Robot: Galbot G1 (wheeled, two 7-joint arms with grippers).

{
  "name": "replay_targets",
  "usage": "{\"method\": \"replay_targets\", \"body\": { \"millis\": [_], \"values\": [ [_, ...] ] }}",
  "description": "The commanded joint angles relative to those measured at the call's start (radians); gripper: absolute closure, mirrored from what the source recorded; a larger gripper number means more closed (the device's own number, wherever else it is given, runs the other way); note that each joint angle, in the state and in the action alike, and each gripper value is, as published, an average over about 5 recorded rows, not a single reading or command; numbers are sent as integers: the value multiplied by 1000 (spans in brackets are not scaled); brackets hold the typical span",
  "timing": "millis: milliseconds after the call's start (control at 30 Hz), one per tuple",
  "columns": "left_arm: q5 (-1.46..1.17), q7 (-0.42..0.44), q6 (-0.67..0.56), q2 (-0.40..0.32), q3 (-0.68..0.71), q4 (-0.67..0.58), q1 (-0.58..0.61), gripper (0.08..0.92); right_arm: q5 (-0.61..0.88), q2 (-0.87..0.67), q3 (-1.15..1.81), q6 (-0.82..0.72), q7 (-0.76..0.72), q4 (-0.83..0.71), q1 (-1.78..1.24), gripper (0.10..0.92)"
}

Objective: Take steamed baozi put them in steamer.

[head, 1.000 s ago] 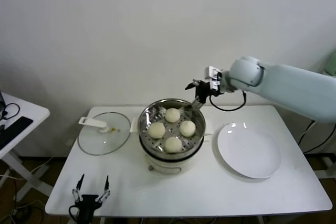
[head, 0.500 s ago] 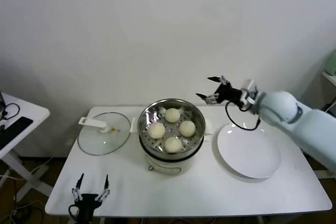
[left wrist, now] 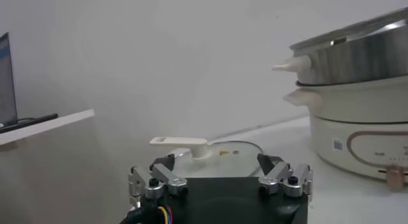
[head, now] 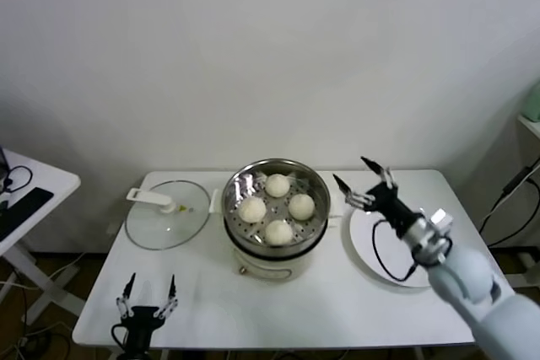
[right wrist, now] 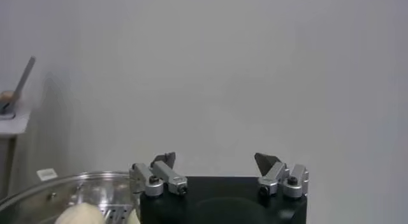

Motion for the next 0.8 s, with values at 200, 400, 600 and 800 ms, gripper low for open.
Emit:
{"method": "replay_targets", "body": {
  "millis": [200, 400, 600, 800],
  "values": [
    [-10, 0, 4, -4, -3, -13, 3, 177, -158, 418, 288, 444, -75, 50, -721, 203],
    [-12, -1, 3, -2, -5, -15, 7, 177, -164, 461, 263, 474, -84, 22, -728, 203],
    [-11, -1, 3, -7, -3, -21, 11, 177, -165, 477, 249, 481, -81, 16, -717, 203],
    [-10, -1, 3, -10, -2, -27, 16, 177, -166, 487, 238, 482, -78, 13, -703, 203]
  ]
}}
